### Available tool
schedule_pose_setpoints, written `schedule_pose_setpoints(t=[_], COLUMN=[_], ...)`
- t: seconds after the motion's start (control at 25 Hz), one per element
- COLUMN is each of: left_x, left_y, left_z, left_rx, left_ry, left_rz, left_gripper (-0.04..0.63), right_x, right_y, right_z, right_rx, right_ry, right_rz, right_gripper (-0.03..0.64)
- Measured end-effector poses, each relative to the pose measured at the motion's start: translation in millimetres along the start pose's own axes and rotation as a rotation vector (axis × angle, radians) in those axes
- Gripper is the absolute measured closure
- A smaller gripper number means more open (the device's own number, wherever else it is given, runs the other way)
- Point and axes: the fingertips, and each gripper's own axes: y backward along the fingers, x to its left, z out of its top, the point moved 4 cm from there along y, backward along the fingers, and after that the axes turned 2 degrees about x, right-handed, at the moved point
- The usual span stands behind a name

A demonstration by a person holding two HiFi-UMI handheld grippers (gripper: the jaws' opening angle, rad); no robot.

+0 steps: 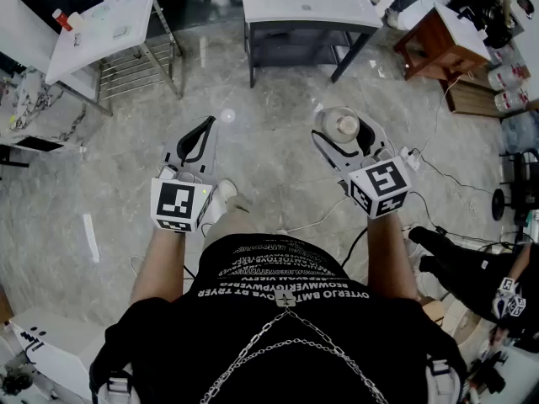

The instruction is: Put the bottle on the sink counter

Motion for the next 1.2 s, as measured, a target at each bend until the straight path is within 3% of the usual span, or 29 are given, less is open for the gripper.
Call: schedule_pose_setpoints(t=[0.24, 0.48, 0.72, 1.2], left_x=[-69.1, -69.9, -22.9, 130.6], left_y=[31.9, 39.9, 28.8, -13.2], left_z=[-10.6, -2.1, 7.3, 3.4], left_rx=[0.023, 0.025, 0.008, -0.031], left_ry=[-0.006, -0.023, -0.054, -0.080], left_rz=[-0.047, -0.048, -0.010, 0.003], left_gripper=[0.589, 0.589, 0.590, 0.589], right_x=[16.8, 24.2, 20.0, 29.3], right_y=[46.1, 56.9, 26.5, -99.6], right_z=[-37.6, -27.8, -4.9, 62.0], right_rx=[0.010, -0.061, -0.093, -0.092], right_ry=[-0.014, -0.054, -0.029, -0.020], right_rz=[0.018, 0.023, 0.002, -0.042], right_gripper=[0.287, 0.288, 0.288, 0.288])
